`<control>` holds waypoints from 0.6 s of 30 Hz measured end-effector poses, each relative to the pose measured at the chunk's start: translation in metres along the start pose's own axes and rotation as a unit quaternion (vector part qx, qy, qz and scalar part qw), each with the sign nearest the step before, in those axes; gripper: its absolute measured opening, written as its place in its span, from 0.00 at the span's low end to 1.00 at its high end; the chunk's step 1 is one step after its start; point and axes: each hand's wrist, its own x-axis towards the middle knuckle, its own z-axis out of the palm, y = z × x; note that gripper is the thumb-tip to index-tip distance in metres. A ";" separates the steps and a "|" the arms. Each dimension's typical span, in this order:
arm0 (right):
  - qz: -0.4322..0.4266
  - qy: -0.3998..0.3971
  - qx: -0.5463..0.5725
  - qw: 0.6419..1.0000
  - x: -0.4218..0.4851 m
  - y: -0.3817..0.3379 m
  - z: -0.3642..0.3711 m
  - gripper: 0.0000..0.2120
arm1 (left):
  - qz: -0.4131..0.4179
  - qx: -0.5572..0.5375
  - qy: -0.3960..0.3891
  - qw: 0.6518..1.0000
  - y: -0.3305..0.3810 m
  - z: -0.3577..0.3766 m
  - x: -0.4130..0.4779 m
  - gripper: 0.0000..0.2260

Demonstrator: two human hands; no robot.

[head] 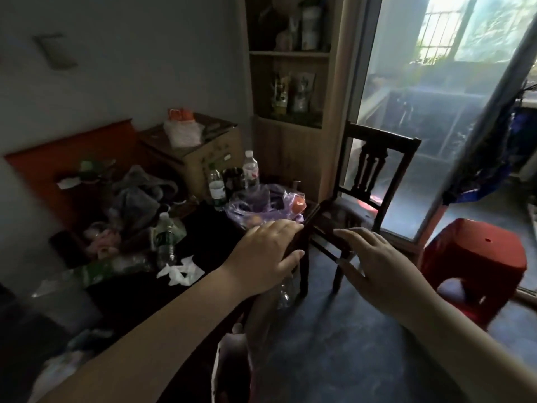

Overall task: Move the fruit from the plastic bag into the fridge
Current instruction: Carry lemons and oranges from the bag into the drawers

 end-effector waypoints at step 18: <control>-0.094 -0.112 0.065 0.987 0.228 0.177 0.107 0.23 | -0.194 0.004 -0.062 0.979 -0.115 0.118 0.156 0.23</control>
